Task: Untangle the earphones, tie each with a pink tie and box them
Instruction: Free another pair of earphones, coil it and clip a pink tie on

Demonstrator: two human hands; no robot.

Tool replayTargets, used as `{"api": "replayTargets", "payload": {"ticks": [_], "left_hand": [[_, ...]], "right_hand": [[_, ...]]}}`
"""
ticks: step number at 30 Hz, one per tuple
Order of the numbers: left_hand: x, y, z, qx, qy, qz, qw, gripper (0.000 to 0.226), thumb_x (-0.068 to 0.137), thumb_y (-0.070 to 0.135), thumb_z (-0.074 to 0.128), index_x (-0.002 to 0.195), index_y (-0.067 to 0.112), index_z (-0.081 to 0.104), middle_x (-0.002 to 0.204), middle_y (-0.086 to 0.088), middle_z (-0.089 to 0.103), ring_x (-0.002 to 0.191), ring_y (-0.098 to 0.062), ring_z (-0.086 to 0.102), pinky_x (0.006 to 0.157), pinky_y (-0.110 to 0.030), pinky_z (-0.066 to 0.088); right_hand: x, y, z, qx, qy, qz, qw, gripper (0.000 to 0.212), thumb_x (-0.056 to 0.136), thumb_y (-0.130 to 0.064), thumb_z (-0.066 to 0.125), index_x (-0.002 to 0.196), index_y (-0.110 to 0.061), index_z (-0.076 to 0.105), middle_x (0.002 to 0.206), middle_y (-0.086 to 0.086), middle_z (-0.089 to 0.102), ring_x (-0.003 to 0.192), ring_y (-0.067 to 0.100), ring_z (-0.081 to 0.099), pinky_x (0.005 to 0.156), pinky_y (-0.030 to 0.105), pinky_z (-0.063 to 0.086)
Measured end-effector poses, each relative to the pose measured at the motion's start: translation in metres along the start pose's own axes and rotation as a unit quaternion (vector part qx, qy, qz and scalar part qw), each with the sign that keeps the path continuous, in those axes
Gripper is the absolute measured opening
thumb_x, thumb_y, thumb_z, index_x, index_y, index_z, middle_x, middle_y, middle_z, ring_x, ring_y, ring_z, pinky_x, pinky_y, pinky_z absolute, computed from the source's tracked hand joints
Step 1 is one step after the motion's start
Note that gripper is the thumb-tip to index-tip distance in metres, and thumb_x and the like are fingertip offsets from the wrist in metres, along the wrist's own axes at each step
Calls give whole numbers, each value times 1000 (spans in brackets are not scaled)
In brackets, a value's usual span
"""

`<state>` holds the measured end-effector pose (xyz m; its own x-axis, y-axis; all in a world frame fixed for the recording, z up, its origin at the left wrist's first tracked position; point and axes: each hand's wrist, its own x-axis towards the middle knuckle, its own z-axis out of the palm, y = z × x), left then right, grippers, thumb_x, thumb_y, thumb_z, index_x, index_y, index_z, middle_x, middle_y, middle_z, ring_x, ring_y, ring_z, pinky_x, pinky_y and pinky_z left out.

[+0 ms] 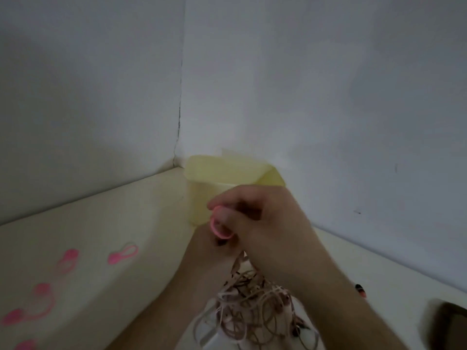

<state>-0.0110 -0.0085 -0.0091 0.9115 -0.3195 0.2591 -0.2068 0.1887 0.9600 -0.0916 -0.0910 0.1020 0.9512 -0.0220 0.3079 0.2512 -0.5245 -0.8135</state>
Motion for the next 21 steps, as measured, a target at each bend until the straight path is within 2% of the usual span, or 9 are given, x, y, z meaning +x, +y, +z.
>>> {"api": "replayTargets", "payload": {"ticks": [4, 9, 12, 14, 18, 21], "left_hand": [[-3, 7, -6, -13, -16, 0, 1000, 14, 99, 11, 68, 86, 14, 75, 60, -7, 57, 53, -21, 44, 54, -36, 37], [-7, 12, -5, -19, -7, 21, 1000, 15, 99, 6, 66, 87, 9, 74, 63, -11, 60, 56, -22, 42, 57, -40, 36], [-8, 14, -5, -8, -8, 35, 999, 12, 98, 6, 67, 93, 13, 76, 65, -16, 59, 54, -23, 42, 55, -38, 37], [-9, 17, -3, 9, -19, 58, 998, 14, 97, 6, 68, 95, 16, 77, 64, -18, 60, 52, -24, 42, 54, -37, 38], [-11, 18, 0, 20, -43, 61, 997, 21, 96, 5, 69, 90, 21, 80, 67, -23, 64, 51, -25, 43, 53, -36, 40], [-11, 16, -1, 9, -57, 47, 997, 22, 98, 4, 66, 90, 17, 81, 70, -23, 65, 53, -26, 44, 51, -34, 40]], "right_hand": [[-6, 28, -47, 13, 87, 50, 995, 18, 96, -5, 73, 87, -18, 81, 79, 2, 79, 69, 15, 74, 63, 35, 61], [-2, 46, -63, -62, 88, 72, 992, 16, 95, -14, 76, 82, -23, 78, 78, -5, 79, 73, 12, 74, 76, 41, 63], [-2, 49, -67, -100, 97, 80, 987, 15, 88, -27, 85, 79, -25, 74, 76, -10, 77, 70, 9, 72, 69, 30, 62], [-3, 51, -68, -131, 106, 62, 984, 21, 81, -32, 91, 78, -26, 70, 74, -10, 74, 69, 8, 68, 62, 20, 54], [-3, 55, -59, -195, 81, 18, 977, 24, 77, -27, 93, 78, -28, 69, 72, -11, 70, 70, 6, 65, 65, 21, 53], [-2, 58, -52, -210, 47, 8, 977, 22, 79, -24, 92, 80, -29, 70, 71, -12, 69, 72, 3, 65, 66, 23, 55]]}}
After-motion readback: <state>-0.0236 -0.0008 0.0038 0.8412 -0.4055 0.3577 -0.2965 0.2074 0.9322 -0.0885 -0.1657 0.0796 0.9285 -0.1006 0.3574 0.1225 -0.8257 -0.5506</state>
